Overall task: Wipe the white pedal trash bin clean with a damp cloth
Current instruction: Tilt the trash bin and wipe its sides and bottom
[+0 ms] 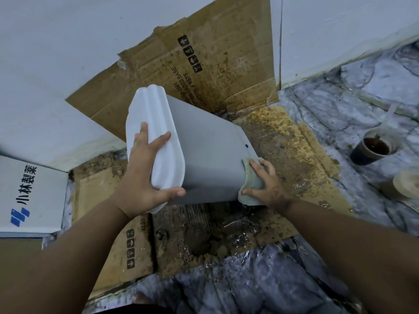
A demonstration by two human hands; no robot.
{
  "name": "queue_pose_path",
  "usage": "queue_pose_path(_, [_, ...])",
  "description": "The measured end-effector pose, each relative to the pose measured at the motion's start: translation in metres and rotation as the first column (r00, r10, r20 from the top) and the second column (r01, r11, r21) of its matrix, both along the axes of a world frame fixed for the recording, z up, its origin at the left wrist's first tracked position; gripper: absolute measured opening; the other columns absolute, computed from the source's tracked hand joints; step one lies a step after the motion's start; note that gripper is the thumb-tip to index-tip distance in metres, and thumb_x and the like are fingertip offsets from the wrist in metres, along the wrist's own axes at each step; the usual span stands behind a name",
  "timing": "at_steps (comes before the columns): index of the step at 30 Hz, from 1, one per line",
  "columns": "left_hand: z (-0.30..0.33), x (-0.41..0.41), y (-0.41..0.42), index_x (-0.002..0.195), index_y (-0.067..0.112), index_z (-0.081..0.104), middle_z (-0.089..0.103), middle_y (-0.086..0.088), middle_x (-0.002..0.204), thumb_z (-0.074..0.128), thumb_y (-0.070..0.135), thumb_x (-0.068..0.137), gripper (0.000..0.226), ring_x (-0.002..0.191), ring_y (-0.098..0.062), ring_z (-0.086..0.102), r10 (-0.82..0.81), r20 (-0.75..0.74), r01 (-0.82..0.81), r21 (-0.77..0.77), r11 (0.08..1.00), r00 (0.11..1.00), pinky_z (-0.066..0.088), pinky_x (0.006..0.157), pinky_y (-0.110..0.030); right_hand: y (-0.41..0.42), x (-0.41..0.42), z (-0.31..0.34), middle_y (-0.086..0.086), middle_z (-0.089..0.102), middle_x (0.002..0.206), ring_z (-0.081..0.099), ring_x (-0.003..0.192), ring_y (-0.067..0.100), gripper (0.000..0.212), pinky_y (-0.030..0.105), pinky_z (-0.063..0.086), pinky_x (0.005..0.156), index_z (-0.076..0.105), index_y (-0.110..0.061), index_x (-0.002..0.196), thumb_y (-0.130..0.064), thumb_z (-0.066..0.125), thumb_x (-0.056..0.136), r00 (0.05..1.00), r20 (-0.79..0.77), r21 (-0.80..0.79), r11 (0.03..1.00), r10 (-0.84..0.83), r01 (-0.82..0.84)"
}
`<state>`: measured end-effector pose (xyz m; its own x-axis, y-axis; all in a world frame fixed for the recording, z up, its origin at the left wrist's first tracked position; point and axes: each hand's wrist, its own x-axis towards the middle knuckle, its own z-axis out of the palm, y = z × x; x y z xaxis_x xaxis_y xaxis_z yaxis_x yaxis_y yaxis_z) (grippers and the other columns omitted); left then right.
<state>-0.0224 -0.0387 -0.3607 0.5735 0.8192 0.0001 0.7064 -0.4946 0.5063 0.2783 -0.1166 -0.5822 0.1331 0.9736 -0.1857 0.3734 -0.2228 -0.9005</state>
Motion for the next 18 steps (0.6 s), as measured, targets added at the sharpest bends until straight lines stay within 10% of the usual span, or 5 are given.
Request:
queue_pose_path(4, [0.023, 0.005, 0.014, 0.155, 0.042, 0.021, 0.001, 0.006, 0.169, 0.063, 0.087, 0.063, 0.111, 0.154, 0.000, -0.004, 0.106, 0.119, -0.098, -0.071, 0.993, 0.987, 0.016, 0.121, -0.033, 0.027, 0.022, 0.046, -0.005, 0.034, 0.136, 0.035, 0.135, 0.022, 0.080, 0.028, 0.030, 0.116, 0.044, -0.054, 0.132, -0.049, 0.085, 0.064, 0.999, -0.042, 0.098, 0.995, -0.022, 0.025])
queue_pose_path(7, [0.045, 0.006, 0.022, 0.151, 0.039, 0.027, 0.027, 0.028, 0.147, 0.070, 0.075, 0.063, 0.104, 0.128, 0.025, 0.030, 0.198, 0.231, -0.179, -0.102, 0.979, 0.953, 0.029, 0.095, 0.002, 0.063, 0.055, 0.106, 0.003, 0.048, 0.122, 0.050, 0.114, 0.018, 0.081, 0.008, 0.038, 0.091, 0.055, -0.042, 0.132, -0.057, 0.083, 0.057, 0.998, 0.032, 0.101, 0.994, 0.048, -0.051])
queue_pose_path(12, [0.042, 0.007, 0.023, 0.152, 0.038, 0.023, 0.033, 0.020, 0.147, 0.073, 0.069, 0.059, 0.109, 0.132, -0.008, 0.042, 0.301, 0.219, -0.264, -0.182, 0.947, 0.928, 0.042, 0.103, -0.031, 0.099, 0.086, 0.154, -0.007, 0.065, 0.128, 0.060, 0.118, 0.019, 0.100, 0.043, 0.046, 0.106, 0.062, -0.041, 0.131, -0.079, 0.077, 0.041, 0.948, 0.144, -0.101, 0.957, 0.285, -0.272])
queue_pose_path(18, [0.039, 0.009, 0.029, 0.153, 0.033, 0.024, 0.030, 0.038, 0.136, 0.075, 0.061, 0.068, 0.103, 0.124, 0.002, 0.042, 0.367, 0.258, -0.333, -0.166, 0.928, 0.893, 0.039, 0.091, -0.014, 0.108, 0.071, 0.174, -0.013, 0.047, 0.150, 0.044, 0.136, 0.016, 0.078, 0.028, 0.032, 0.105, 0.042, -0.045, 0.145, -0.056, 0.075, 0.075, 0.834, 0.324, -0.157, 0.895, 0.447, -0.418])
